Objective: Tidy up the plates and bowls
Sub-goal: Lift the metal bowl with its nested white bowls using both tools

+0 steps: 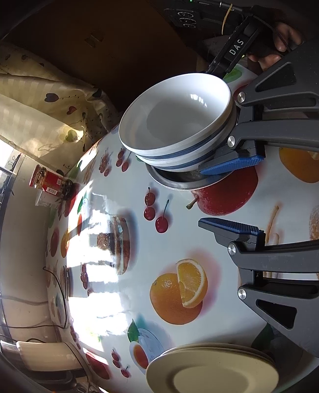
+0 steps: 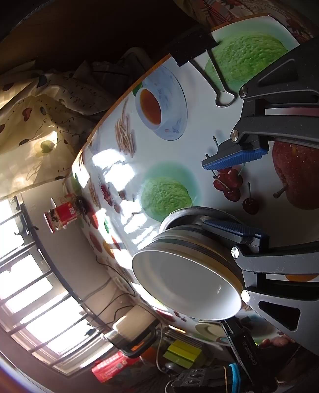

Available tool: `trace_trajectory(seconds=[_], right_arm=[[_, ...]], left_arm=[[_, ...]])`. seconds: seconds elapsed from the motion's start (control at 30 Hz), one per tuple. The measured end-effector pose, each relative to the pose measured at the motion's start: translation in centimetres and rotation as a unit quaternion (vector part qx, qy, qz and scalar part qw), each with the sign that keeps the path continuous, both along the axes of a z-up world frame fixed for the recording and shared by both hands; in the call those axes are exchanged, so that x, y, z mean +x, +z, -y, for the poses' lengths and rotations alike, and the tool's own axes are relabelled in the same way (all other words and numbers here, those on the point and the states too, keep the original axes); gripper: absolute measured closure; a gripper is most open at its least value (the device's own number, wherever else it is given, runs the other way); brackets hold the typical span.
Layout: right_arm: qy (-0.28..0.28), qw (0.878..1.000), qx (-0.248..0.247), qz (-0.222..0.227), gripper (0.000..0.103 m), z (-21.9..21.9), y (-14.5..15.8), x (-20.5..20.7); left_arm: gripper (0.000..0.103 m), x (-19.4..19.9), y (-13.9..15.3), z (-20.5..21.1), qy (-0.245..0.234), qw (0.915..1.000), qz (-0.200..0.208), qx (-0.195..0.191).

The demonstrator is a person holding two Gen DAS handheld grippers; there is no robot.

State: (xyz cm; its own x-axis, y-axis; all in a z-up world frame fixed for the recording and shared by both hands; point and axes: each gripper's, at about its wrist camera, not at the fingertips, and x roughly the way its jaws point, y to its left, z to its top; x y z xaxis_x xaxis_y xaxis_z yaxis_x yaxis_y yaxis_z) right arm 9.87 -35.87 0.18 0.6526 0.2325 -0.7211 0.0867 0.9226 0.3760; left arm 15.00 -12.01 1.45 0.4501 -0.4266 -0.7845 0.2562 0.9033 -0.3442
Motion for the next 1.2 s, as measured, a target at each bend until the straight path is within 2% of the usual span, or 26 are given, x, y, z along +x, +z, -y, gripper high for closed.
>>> trace_trajectory(seconds=[0.4,0.53,0.6,0.73,0.9,1.2], right_arm=[[0.009,1.000,0.028,0.010,0.076,0.4,-0.1,-0.1],[0.016,0.999,0.038,0.012,0.081,0.4,-0.2,0.0],[0.022,0.999,0.042,0.015,0.088,0.3,-0.1,0.1],[0.025,0.998,0.047,0.018,0.089,0.2,-0.1,0.0],[0.028,0.998,0.054,0.020,0.092,0.3,-0.1,0.0],[0.028,0.998,0.054,0.020,0.092,0.2,-0.1,0.0]], left_arm=[[0.065,0.1,-0.1,0.1,0.001,1.0000,0.007,-0.002],[0.074,0.0,0.0,0.3,-0.005,0.9999,0.010,-0.008],[0.077,0.0,0.1,0.5,-0.008,0.9999,0.013,-0.006],[0.078,-0.1,0.1,0.5,-0.007,0.9999,0.013,-0.007],[0.085,-0.1,0.2,0.8,-0.012,0.9998,0.017,-0.008],[0.091,-0.2,0.3,1.0,-0.015,0.9997,0.018,-0.011]])
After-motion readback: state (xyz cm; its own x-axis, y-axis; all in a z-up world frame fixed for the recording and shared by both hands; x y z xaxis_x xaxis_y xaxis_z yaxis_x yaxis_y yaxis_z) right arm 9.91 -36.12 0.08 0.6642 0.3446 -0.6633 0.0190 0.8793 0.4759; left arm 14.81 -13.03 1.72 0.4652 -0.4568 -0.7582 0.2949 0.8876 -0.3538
